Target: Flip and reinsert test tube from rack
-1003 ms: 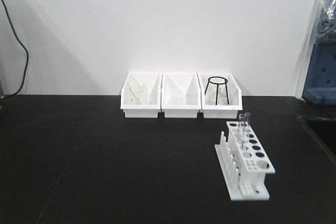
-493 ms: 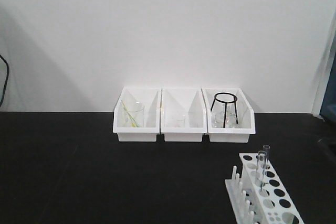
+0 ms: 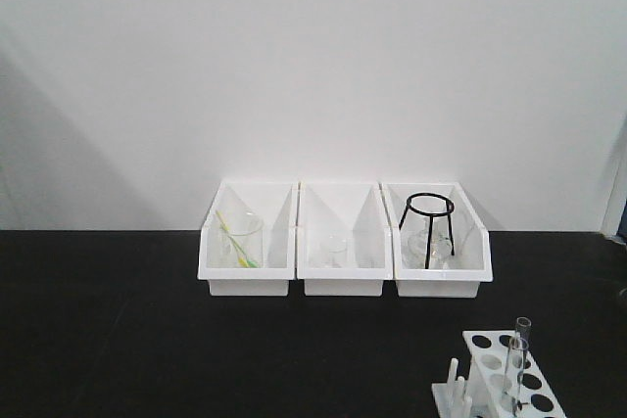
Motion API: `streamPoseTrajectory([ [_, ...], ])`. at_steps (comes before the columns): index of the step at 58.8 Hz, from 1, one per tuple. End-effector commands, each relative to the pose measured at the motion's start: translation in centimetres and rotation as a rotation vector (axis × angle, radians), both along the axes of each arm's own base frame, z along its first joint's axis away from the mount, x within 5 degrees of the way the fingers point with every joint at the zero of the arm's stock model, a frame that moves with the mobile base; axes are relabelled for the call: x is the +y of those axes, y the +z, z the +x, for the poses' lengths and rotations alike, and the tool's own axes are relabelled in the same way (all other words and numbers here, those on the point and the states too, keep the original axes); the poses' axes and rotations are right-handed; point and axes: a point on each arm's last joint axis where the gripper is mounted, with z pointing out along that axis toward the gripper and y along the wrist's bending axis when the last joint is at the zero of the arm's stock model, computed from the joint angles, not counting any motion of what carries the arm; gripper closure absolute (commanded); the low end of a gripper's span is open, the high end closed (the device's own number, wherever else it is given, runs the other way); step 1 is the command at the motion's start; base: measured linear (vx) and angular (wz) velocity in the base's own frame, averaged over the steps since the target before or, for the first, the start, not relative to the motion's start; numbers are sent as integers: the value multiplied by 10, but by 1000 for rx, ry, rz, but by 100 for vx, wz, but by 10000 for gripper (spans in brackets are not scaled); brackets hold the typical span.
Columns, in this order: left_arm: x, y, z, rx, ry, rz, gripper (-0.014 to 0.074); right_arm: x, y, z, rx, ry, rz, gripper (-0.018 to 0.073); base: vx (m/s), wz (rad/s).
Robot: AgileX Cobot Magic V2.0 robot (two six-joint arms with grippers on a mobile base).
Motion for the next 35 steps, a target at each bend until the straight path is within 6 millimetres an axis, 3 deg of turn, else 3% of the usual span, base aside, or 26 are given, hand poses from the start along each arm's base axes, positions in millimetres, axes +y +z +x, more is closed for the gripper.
streamPoseTrajectory([
  [1, -1, 8, 1, -98, -12, 4, 603, 0, 8, 0, -90, 4, -7, 568, 11, -1],
  [35, -1, 8, 1, -98, -12, 4, 603, 0, 8, 0, -95, 4, -6, 568, 5, -2],
])
